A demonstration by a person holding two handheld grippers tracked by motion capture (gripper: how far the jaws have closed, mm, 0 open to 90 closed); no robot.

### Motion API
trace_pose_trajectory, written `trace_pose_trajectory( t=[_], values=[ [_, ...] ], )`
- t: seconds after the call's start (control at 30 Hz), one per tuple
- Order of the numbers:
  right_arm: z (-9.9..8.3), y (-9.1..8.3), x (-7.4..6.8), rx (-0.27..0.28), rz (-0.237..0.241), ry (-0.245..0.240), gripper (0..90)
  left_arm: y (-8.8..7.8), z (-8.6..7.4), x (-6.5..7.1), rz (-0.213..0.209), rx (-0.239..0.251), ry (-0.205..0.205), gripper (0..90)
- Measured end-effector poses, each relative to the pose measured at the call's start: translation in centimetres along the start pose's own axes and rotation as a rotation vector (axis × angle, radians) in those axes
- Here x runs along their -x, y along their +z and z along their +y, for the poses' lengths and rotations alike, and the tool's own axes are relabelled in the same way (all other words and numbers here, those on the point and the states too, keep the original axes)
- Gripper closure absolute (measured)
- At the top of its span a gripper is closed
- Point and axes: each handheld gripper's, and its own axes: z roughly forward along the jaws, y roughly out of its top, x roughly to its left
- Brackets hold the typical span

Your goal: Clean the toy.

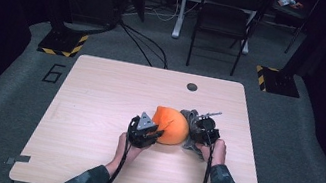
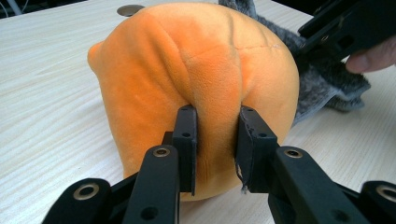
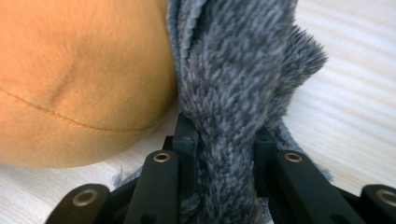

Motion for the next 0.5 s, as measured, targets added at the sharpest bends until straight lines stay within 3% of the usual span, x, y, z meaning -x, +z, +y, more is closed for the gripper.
trace_pose_trajectory(
  t=[0.07,0.17,0.33,0.43,0.5],
  values=[
    [0.3,-0.8,0.1,0.016,-0.011,0.004,71.1,0.0,0.0,0.0,0.004,0.0,0.003,71.0],
    [1.0,-2.8,0.3,0.1,-0.003,0.013,71.1,0.0,0.0,0.0,0.003,0.002,0.003,70.6],
    [2.1,-6.0,-1.0,0.204,0.118,-0.018,71.1,0.0,0.0,0.0,0.013,0.001,0.009,69.5],
    [2.3,-5.8,-2.7,0.196,0.143,-0.061,71.0,0.0,0.0,0.0,0.012,0.007,0.007,68.4],
    [2.3,-4.9,-3.6,0.149,0.13,-0.094,71.0,0.0,0.1,-0.1,0.006,0.001,0.007,66.1]
  ],
)
